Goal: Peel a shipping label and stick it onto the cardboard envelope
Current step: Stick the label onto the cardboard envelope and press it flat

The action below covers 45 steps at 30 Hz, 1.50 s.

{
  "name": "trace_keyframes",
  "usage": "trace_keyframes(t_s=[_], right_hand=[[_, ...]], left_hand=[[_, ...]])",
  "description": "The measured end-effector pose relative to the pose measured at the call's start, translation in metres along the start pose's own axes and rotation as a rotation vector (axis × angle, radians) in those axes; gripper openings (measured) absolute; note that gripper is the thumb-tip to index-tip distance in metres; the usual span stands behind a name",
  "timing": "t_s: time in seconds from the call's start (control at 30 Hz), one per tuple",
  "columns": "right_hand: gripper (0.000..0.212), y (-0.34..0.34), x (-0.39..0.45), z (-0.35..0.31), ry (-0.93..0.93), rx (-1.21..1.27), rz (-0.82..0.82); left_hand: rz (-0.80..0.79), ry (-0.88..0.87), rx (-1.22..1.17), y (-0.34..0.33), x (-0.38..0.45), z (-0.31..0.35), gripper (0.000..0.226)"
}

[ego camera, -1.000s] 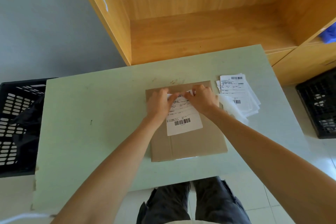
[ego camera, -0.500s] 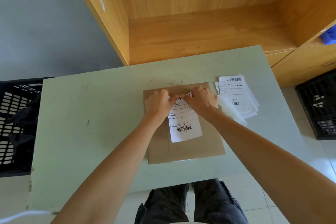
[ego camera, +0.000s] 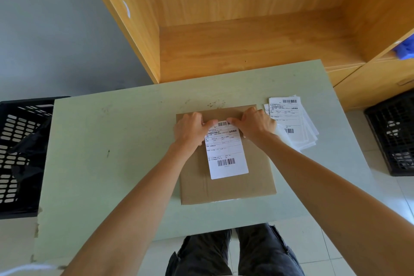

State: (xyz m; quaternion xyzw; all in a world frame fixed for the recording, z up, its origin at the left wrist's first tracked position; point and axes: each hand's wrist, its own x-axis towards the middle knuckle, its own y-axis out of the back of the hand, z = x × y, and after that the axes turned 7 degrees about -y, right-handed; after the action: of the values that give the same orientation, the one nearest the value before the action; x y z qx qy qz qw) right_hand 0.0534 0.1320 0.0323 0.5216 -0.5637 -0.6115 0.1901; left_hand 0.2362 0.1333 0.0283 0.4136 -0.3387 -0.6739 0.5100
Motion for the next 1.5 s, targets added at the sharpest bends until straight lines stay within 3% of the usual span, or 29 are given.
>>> trace_keyframes(t_s=[0.47,0.57,0.67,0.77,0.87,1.03,1.2,1.5], right_hand=[[0.054,0.0,0.007,0.018,-0.053,0.091,-0.02],[0.044,0.003,-0.005,0.021,-0.01,0.145,0.05],[0.032,0.001,-0.021,0.021,0.167,0.238,0.224],[0.05,-0.01,-0.029,0.016,0.278,0.197,0.318],[0.071,-0.02,-0.035,0.011,0.29,0.123,0.251],[0.08,-0.03,-0.038,0.019,0.228,0.141,0.144],[0.067,-0.03,-0.036,0.024,0.234,0.185,0.097],[0.047,-0.033,-0.034,0.032,0.304,0.188,0.185]], left_hand=[[0.039,0.013,0.018,0.01,-0.002,-0.024,0.054],[0.145,-0.021,0.035,0.006,-0.007,-0.026,0.041],[0.346,-0.145,0.103,0.0,-0.018,-0.019,0.025],[0.445,-0.193,0.13,-0.014,-0.029,-0.007,0.024],[0.34,-0.177,0.076,-0.032,-0.033,0.006,0.045],[0.227,-0.176,0.022,-0.05,-0.041,-0.001,0.066],[0.221,-0.223,0.014,-0.049,-0.043,-0.011,0.059],[0.271,-0.268,-0.065,-0.048,-0.045,-0.019,0.048]])
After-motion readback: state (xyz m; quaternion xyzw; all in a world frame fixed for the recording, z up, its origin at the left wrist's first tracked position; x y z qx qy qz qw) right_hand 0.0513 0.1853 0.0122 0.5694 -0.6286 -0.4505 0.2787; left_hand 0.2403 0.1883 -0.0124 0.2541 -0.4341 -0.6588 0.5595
